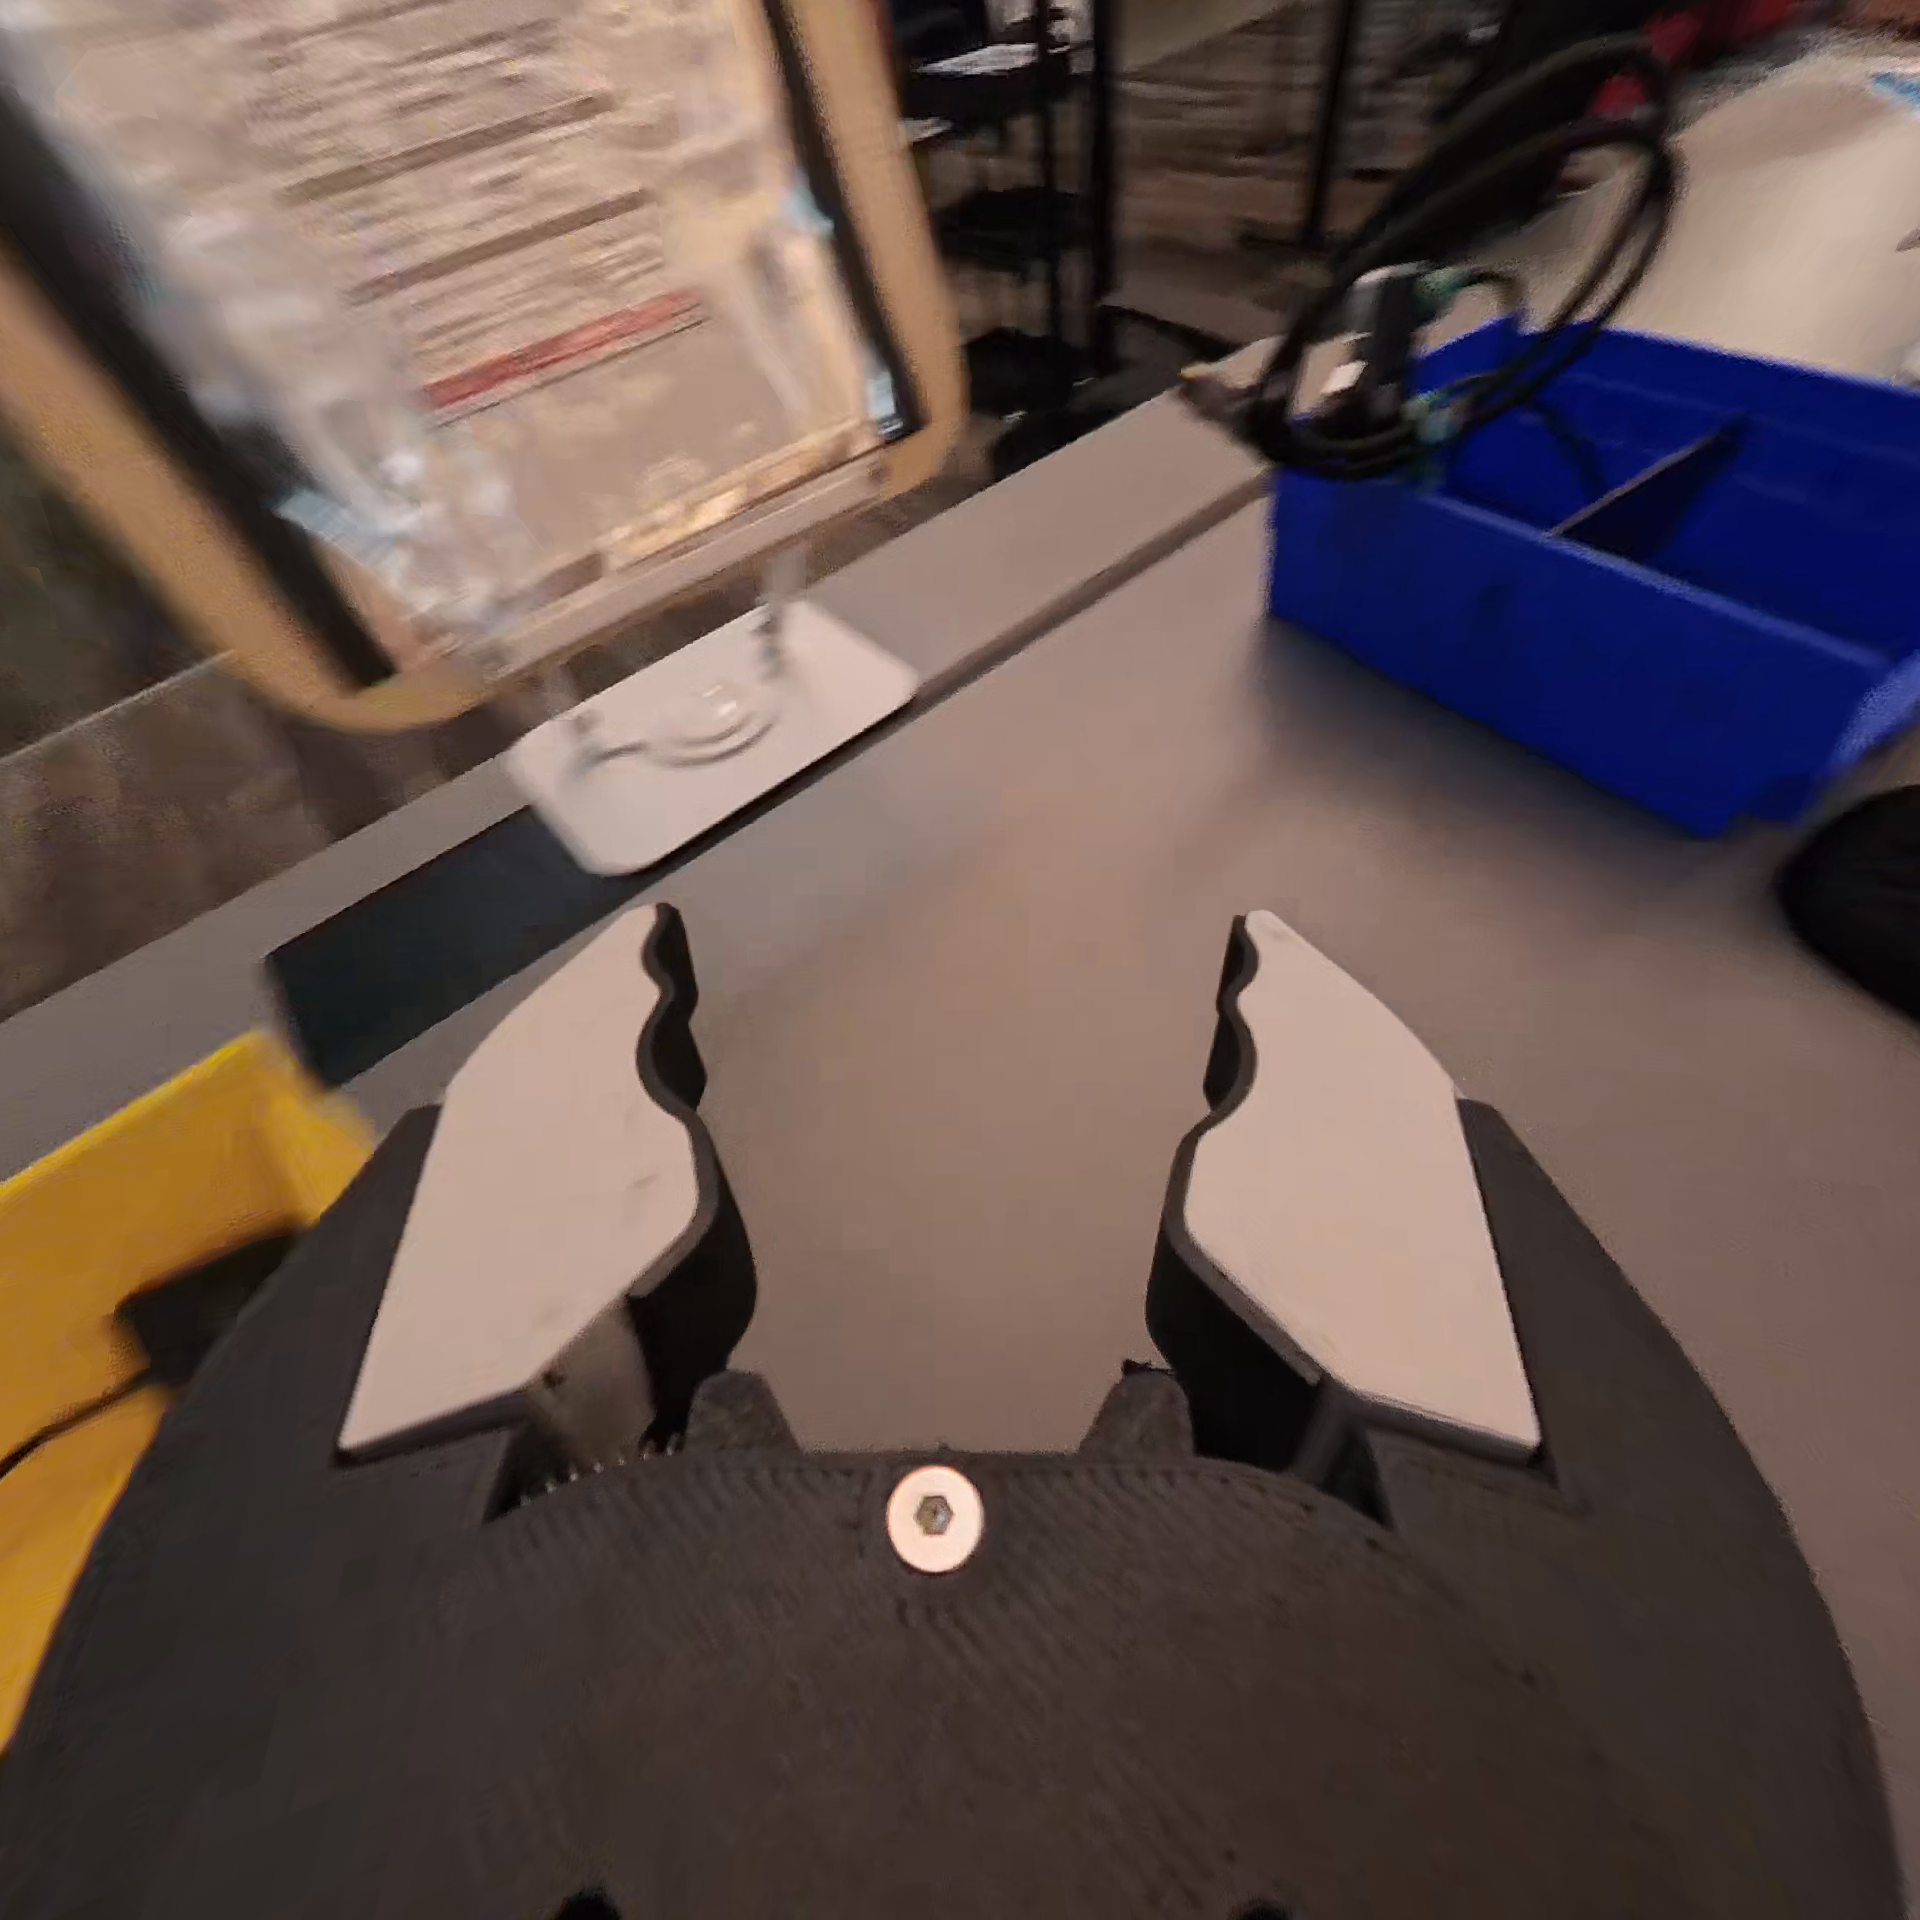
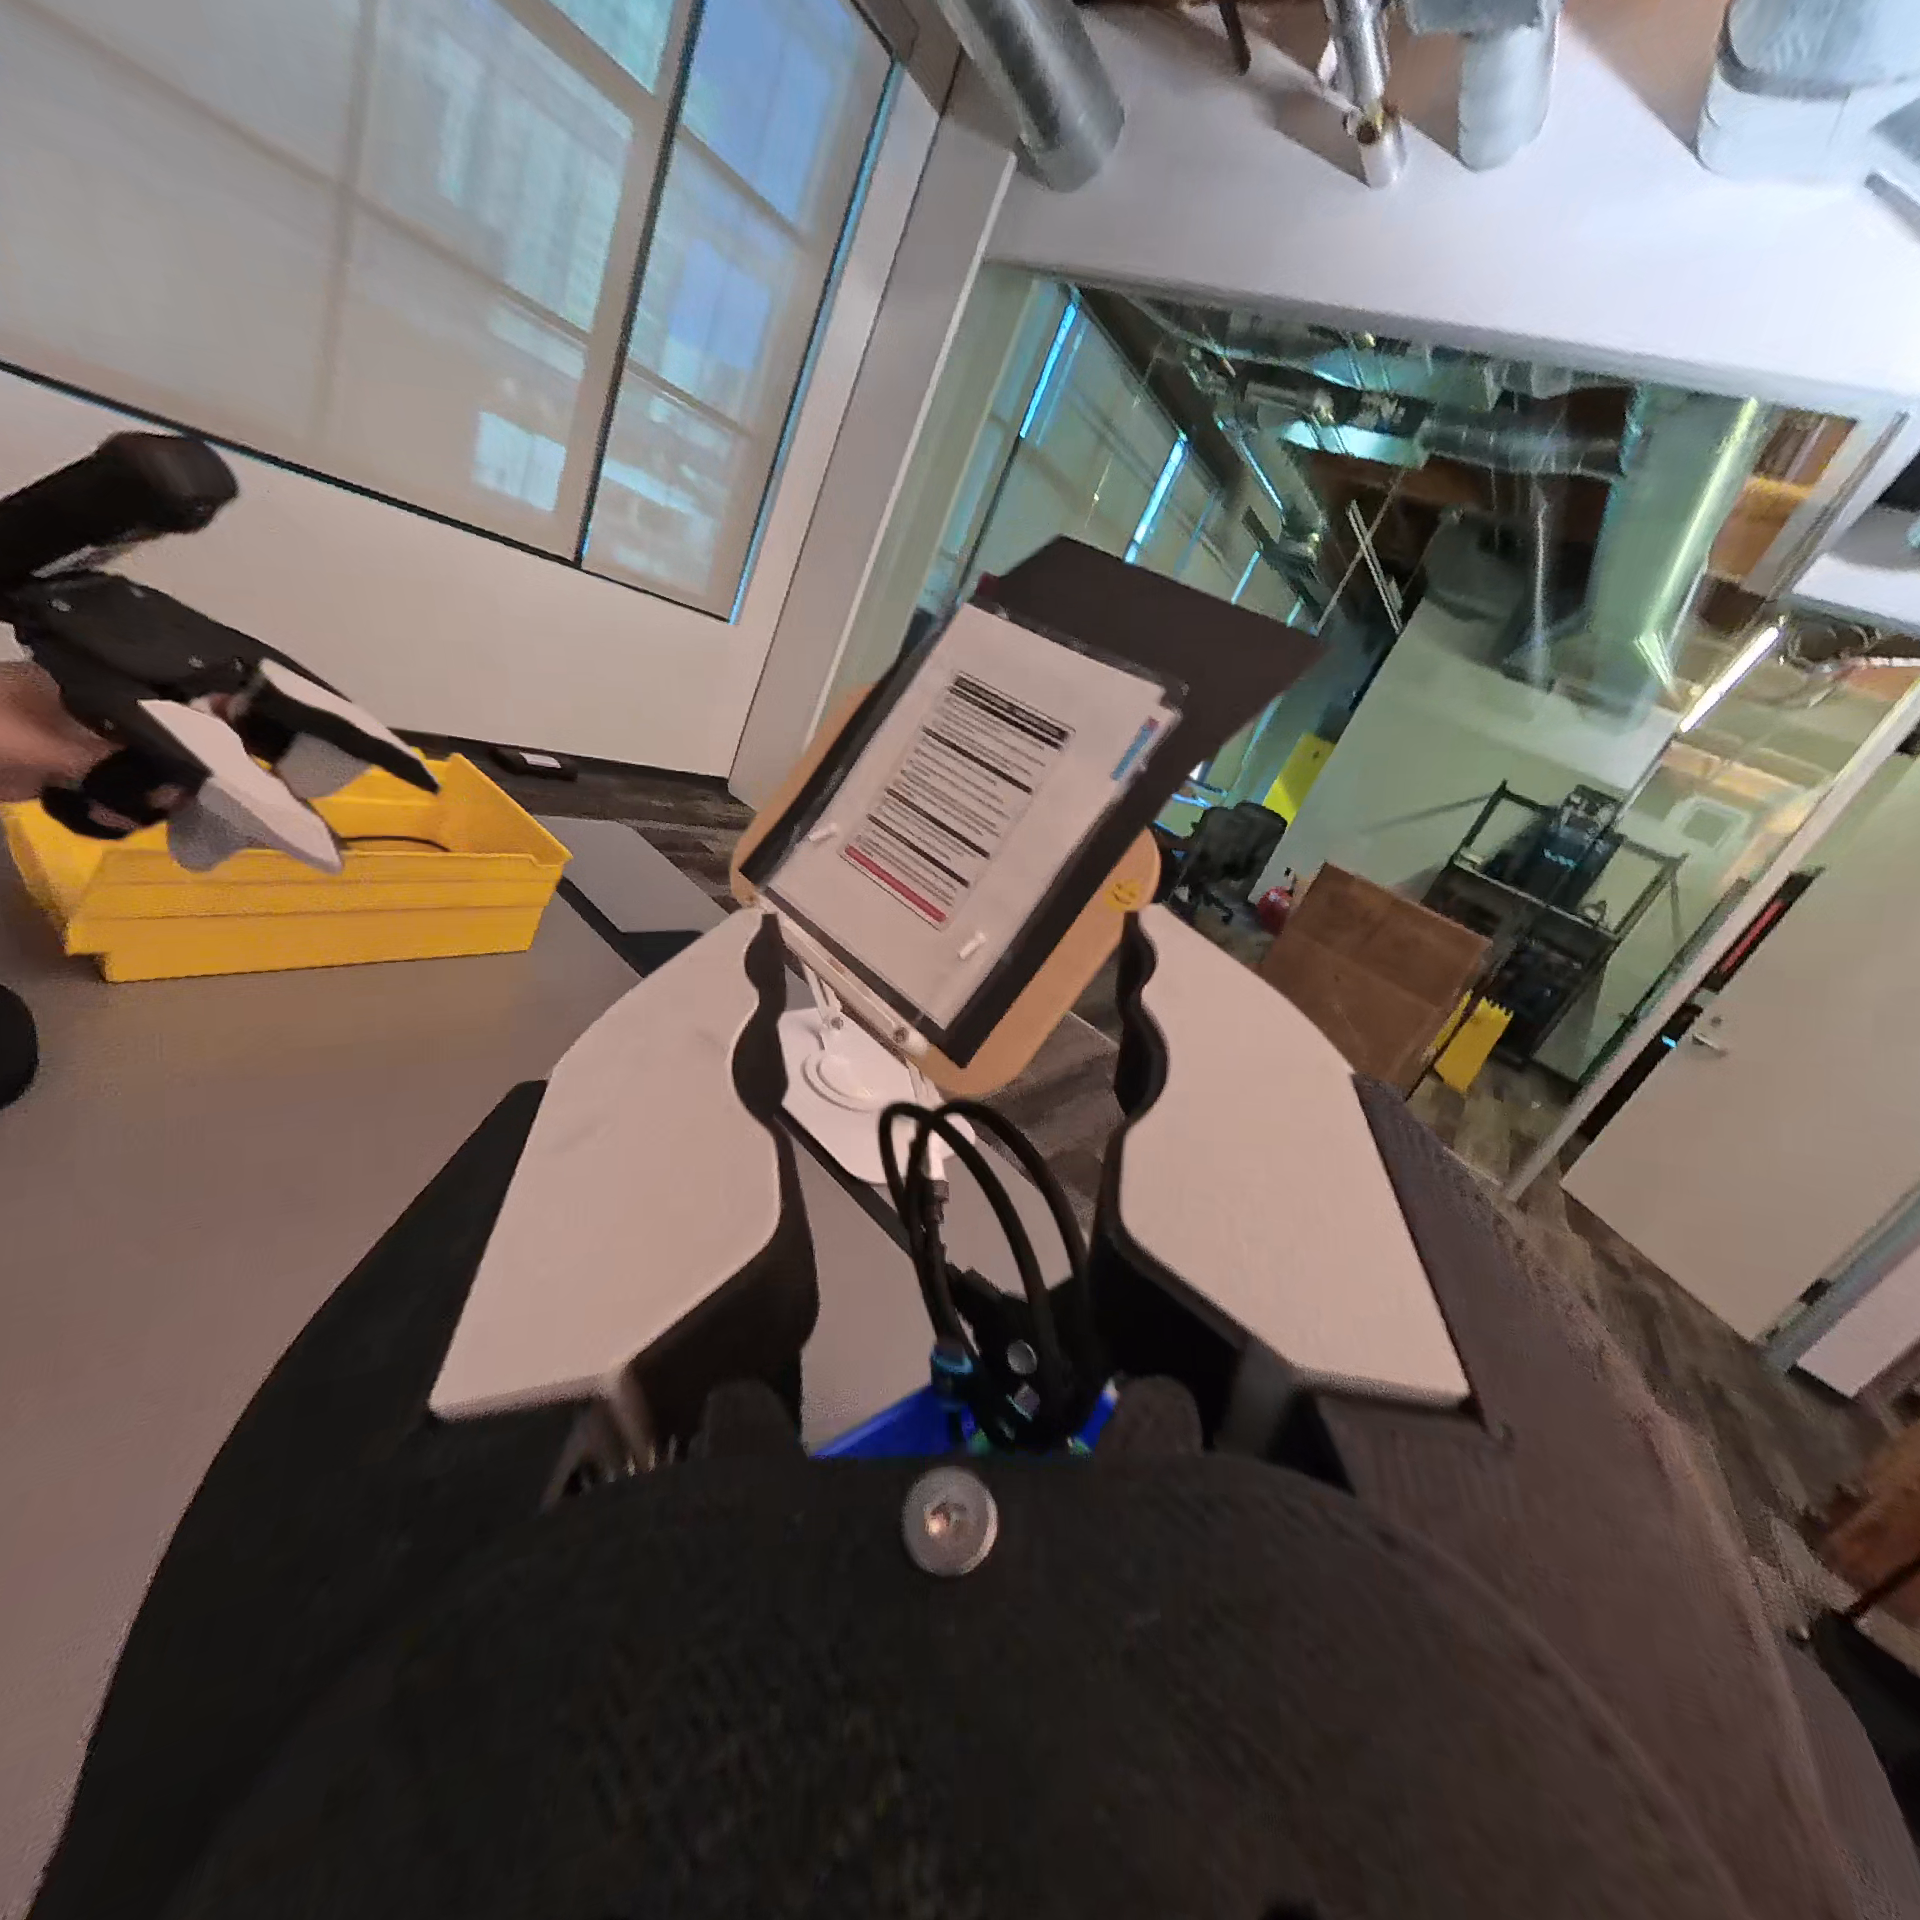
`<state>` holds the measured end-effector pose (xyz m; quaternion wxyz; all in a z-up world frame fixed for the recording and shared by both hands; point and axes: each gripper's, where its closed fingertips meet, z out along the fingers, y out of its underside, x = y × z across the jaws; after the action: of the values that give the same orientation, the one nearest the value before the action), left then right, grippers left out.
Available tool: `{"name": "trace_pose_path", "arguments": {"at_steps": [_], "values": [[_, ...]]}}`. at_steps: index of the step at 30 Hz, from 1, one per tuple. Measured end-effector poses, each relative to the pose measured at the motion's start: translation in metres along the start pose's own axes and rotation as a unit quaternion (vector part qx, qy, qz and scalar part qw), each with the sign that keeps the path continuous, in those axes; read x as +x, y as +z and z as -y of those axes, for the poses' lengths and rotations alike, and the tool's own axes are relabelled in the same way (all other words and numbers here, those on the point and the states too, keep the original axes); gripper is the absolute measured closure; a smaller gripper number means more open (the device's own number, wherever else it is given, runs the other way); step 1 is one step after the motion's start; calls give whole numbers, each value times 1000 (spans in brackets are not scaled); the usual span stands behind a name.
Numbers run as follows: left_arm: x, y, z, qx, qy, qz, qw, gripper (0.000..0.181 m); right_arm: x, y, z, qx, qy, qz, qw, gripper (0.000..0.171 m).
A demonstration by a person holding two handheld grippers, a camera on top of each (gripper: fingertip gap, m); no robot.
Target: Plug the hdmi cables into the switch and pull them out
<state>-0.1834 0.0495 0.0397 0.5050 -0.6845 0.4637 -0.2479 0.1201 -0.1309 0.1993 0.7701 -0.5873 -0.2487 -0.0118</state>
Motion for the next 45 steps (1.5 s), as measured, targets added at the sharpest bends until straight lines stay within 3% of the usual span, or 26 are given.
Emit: {"name": "trace_pose_path", "arguments": {"at_steps": [5, 8, 13, 18, 20, 21, 26, 31, 35, 40, 42, 45], "values": [[-101, -90, -55, -55, -78, 94, 991, 97, -40, 22, 33, 33, -39, 49, 998, 111], [-143, -114, -91, -77, -109, 123, 983, 100, -74, 31, 61, 94, -52, 120, 987, 111], [-140, -99, -167, -164, -115, 53, 978, 109, -92, 46, 81, 143, -15, 143, 979, 111], [-119, -77, -205, -240, -84, -1, 967, 130, -105, 52, 71, 184, 61, 210, 958, 113], [-106, -71, -209, -264, -73, -42, 961, 161, -104, 58, 57, 157, 74, 215, 961, 113], [-99, -70, -208, -271, -74, -66, 958, 175, -101, 61, 51, 144, 69, 207, 965, 113], [-108, -82, -185, -282, -85, -56, 954, 175, -93, 68, 33, 115, 72, 196, 971, 114], [-143, -126, -102, -179, -102, -2, 979, 175, -91, 77, 23, 103, 82, 194, 972, 115], [-136, -164, -17, -88, -74, -13, 993, 175, -92, 85, 15, 88, 80, 191, 974, 115], [-70, -177, 64, -22, 28, -48, 998, 175, -96, 88, 14, 84, 74, 192, 975, 115], [-33, -160, 70, -29, 65, -77, 995, 175, -96, 86, 15, 84, 70, 190, 976, 115], [22, -110, 46, -73, 115, -108, 985, 175, -95, 81, 20, 90, 64, 186, 976, 115]]}}
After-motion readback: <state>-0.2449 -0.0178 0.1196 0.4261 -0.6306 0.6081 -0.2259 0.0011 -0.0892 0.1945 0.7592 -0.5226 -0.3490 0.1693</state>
